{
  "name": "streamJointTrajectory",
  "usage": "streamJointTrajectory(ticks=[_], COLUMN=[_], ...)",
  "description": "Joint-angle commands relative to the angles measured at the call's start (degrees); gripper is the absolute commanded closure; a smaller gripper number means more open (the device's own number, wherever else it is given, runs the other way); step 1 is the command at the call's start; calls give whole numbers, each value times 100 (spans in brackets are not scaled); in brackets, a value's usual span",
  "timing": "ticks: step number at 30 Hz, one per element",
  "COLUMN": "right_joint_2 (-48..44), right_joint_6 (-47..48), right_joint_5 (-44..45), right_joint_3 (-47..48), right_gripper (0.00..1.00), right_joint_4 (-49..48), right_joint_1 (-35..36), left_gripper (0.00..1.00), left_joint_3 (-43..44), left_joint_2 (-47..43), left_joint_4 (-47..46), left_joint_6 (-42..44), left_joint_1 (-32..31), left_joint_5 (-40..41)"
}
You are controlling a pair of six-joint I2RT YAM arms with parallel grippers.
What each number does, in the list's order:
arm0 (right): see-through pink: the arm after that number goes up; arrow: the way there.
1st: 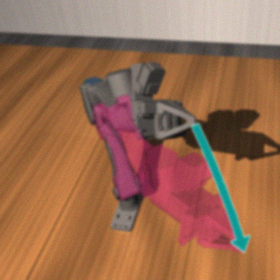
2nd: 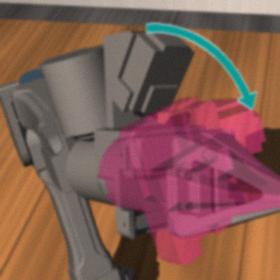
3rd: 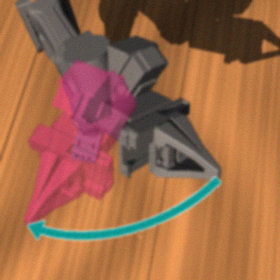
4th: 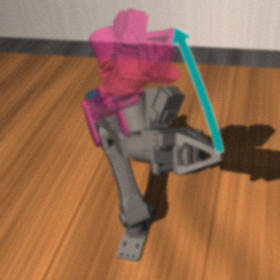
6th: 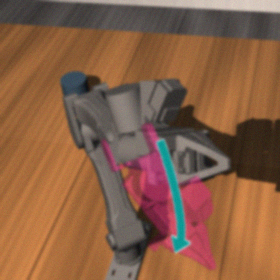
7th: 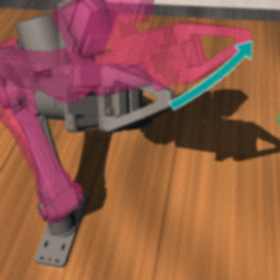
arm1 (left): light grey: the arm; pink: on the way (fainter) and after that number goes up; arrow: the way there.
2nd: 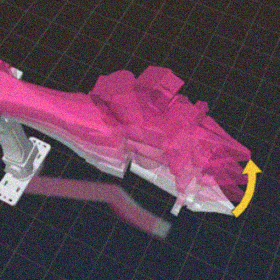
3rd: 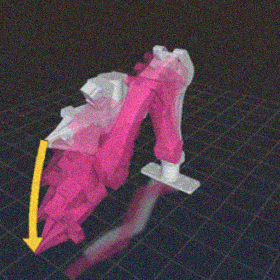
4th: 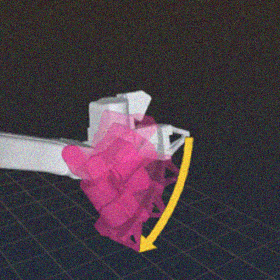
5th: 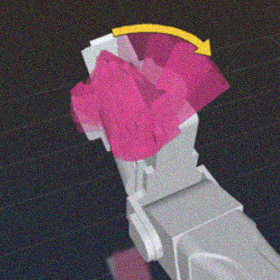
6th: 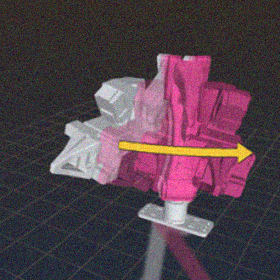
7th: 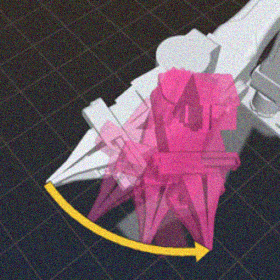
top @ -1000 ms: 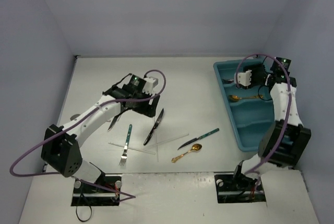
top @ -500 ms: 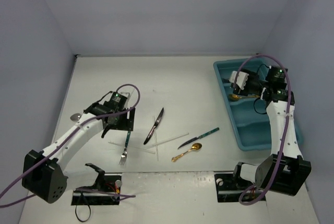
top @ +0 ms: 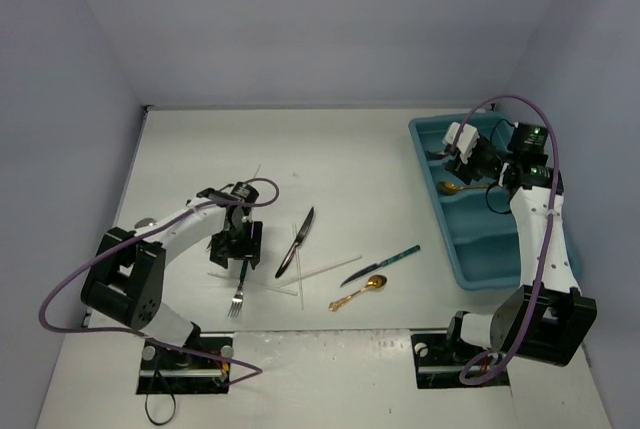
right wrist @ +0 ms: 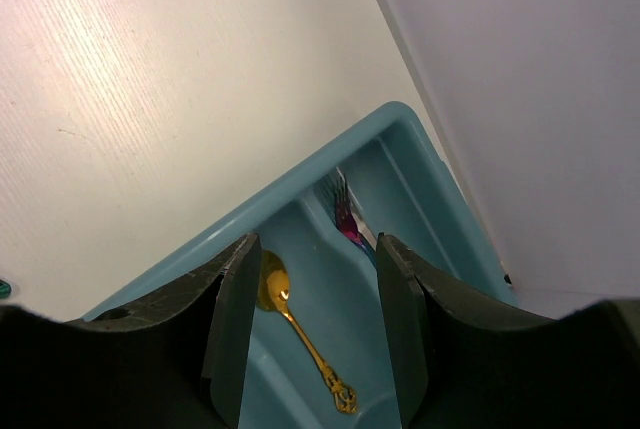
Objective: Sort the eating utensils into containers
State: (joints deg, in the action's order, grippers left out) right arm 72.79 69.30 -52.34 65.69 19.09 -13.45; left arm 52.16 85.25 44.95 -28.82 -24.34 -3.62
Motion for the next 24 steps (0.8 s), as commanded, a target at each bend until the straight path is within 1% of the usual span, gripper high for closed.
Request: streamJointTrajectory(ticks=[1, 4, 5, 7, 9, 11, 15, 16, 17, 20, 22, 24], right_joint_2=[48, 53, 61, 69, 69, 58, -12, -70, -110, -293, -368, -433], right_joint_6=[-186, -199, -206, -198, -203, -208, -227, -199, -137, 15, 67, 120], right_joint_5=[-136, -145, -145, -137, -145, -166, -263, -275, -277, -264, -258, -241], right_joint_3=[350, 364, 357, 357, 353, 357, 348, 329, 296, 196, 164, 183], right_gripper=[53, 53, 53, 53, 53, 53, 53, 53, 53, 53, 53, 53], right_joint_4=[-239, -239, -239, -239, -243, -248, -242, -246, -248, -248, -241, -248], right_joint_1=[27, 27, 27, 27, 27, 27, 42, 77, 104, 282, 408, 542], left_gripper=[39, 42, 45, 55, 68, 75, 92, 98, 100, 100, 100, 100], left_joint_3=[324, 441, 484, 564, 560, 547, 508, 493, 478, 431, 431, 589], left_joint_2=[389, 711, 727, 923, 981, 954, 809, 738, 640, 333, -38, -269], left_joint_4=[-31, -154, -167, -238, -278, -302, -303, -303, -297, -243, -131, 26], left_joint_6=[-143, -107, -105, -81, -98, -89, -72, -40, -12, 12, 37, 227], left_joint_1=[118, 124, 131, 123, 128, 113, 96, 96, 91, 75, 60, 43], left_joint_5=[29, -44, -55, -110, -188, -257, -321, -362, -407, -581, -706, -795])
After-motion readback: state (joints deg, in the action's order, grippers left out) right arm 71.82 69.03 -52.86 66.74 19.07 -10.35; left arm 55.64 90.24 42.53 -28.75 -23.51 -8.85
